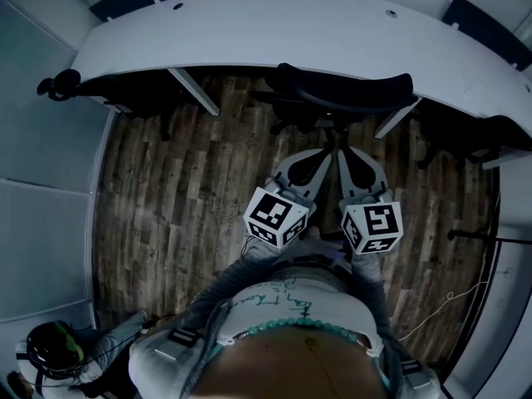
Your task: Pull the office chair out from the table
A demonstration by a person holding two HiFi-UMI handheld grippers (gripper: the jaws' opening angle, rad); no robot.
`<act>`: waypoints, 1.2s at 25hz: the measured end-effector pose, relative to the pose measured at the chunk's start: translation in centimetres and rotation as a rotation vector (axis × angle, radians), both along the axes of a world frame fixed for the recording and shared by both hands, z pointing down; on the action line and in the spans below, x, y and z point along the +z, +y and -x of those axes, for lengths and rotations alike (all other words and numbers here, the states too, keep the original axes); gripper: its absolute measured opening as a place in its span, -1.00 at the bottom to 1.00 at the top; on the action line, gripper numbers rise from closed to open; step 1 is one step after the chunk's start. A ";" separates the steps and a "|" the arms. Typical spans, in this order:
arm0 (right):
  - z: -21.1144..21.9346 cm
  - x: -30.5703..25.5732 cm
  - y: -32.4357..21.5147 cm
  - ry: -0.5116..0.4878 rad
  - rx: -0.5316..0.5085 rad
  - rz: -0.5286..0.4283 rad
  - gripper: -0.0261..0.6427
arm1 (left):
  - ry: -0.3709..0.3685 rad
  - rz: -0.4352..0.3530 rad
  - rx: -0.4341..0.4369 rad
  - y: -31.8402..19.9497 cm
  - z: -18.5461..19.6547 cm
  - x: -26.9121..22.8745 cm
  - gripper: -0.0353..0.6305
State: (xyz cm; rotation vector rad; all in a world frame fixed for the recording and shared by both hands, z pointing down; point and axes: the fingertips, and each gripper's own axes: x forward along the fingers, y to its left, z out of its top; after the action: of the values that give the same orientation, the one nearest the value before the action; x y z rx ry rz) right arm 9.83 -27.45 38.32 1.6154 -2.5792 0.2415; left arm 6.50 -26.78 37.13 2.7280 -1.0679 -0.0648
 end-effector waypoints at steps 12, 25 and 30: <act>-0.1 0.0 -5.8 -0.002 0.107 0.015 -0.84 | 0.035 0.025 0.137 -6.3 -0.4 0.0 -0.86; -2.9 1.8 -7.1 -0.059 0.302 0.054 -0.84 | 0.072 0.076 0.318 -9.0 -1.6 1.2 -0.86; -3.8 1.8 -7.3 -0.058 0.343 0.048 -0.84 | 0.082 0.087 0.335 -9.4 -1.9 1.7 -0.86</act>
State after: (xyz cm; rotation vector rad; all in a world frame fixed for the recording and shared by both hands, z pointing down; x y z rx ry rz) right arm 13.65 -34.75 40.11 2.0526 -2.2983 0.3751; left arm 8.39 -36.16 38.81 2.7566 -0.5677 -0.0751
